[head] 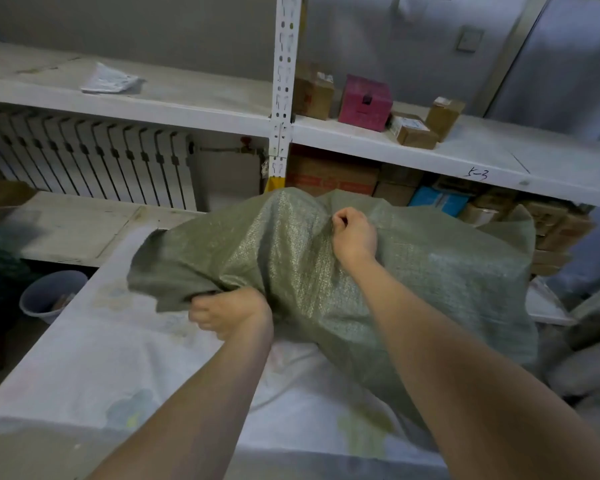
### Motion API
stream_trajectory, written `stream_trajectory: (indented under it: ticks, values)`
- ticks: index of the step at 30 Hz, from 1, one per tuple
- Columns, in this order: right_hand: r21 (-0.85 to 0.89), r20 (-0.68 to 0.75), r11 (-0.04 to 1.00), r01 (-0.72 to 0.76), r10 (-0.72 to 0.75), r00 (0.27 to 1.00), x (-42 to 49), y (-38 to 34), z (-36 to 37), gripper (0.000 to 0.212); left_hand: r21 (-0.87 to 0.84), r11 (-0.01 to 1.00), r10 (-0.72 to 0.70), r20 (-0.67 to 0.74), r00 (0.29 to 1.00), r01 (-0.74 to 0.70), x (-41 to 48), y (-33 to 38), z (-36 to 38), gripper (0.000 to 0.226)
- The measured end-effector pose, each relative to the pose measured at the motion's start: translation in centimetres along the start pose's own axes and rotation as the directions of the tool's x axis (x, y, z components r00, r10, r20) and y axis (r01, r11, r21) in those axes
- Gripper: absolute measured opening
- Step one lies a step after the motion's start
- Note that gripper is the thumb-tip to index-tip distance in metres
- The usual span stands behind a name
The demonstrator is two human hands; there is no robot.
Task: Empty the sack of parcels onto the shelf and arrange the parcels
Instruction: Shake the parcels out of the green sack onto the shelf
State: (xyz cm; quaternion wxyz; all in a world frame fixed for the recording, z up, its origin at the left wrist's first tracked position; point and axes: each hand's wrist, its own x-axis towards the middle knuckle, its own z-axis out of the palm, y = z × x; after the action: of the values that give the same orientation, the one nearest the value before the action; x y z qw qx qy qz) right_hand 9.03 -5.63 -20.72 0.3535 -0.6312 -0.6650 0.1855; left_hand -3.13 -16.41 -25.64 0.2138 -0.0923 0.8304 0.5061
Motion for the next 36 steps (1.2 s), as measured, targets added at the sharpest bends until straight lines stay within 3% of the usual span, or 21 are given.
stream_trajectory:
  ticks: [2, 4, 8, 10, 12, 15, 18, 21, 23, 26, 30, 32, 36]
  values:
    - [0.003, 0.027, 1.0, -0.014, 0.013, 1.0, -0.2, 0.2, 0.1, 0.016, -0.07, 0.984, 0.17, 0.042, 0.985, -0.166, -0.5, 0.4, -0.3, 0.048]
    - [0.018, 0.031, 1.0, -0.023, 0.022, 0.999, -0.5, 0.4, 0.2, 0.015, -0.09, 0.974, 0.218, 0.109, 0.97, -0.209, -1.0, 0.9, -0.3, 0.063]
    - [0.088, 0.081, 0.995, -0.038, 0.031, 0.996, -1.0, 0.9, -0.8, 0.013, 0.1, 0.953, 0.258, 0.239, 0.936, -0.288, -1.1, 0.7, -0.2, 0.094]
    - [0.099, 0.086, 0.995, -0.01, 0.001, 0.996, -1.5, 1.2, -1.4, 0.017, 0.18, 0.945, 0.221, 0.262, 0.939, -0.273, -0.5, 0.4, 0.2, 0.088]
    - [0.064, 0.004, 0.998, 0.015, -0.016, 1.0, -2.2, 2.1, -1.7, 0.021, 0.252, 0.94, 0.159, 0.272, 0.949, -0.23, -0.5, 0.2, 0.7, 0.074]
    - [-0.096, -0.188, 0.995, -0.033, 0.014, 0.982, -3.0, 4.6, -3.0, 0.03, 0.299, 0.936, 0.117, 0.237, 0.964, -0.187, -1.5, -0.1, 1.6, 0.068]
    - [-0.289, -0.178, 0.951, -0.109, 0.058, 0.982, -3.0, 6.8, -5.0, 0.044, 0.281, 0.948, 0.103, 0.176, 0.979, -0.15, -2.1, -0.3, 2.9, 0.068]
    - [-0.508, -0.207, 0.83, -0.23, 0.142, 0.968, -1.8, 7.7, -7.0, 0.057, 0.256, 0.96, 0.073, 0.15, 0.986, -0.11, -2.5, -0.2, 4.0, 0.067]
    - [-0.471, -0.285, 0.768, -0.434, 0.333, 0.899, -0.6, 8.6, -8.6, 0.074, 0.252, 0.964, 0.052, 0.149, 0.987, -0.088, -2.6, -0.1, 4.6, 0.065]
    - [-0.229, -0.291, 0.659, -0.716, 0.656, 0.696, 0.7, 10.1, -10.5, 0.096, 0.254, 0.966, 0.016, 0.135, 0.991, -0.05, -2.0, -0.1, 5.2, 0.063]
    - [0.013, -0.242, 0.543, -0.84, 0.816, 0.524, 2.2, 11.2, -10.9, 0.087, 0.204, 0.979, 0.01, 0.096, 0.995, -0.029, -1.5, -0.7, 5.4, 0.058]
    - [0.036, -0.211, 0.5, -0.865, 0.85, 0.483, 2.9, 12.0, -10.8, 0.079, 0.163, 0.987, 0.003, 0.076, 0.997, -0.015, -1.3, -1.3, 5.3, 0.056]
    - [0.041, -0.17, 0.53, -0.847, 0.839, 0.517, 2.6, 13.2, -10.1, 0.049, 0.105, 0.994, 0.014, 0.057, 0.998, -0.02, -0.7, -2.1, 5.1, 0.055]
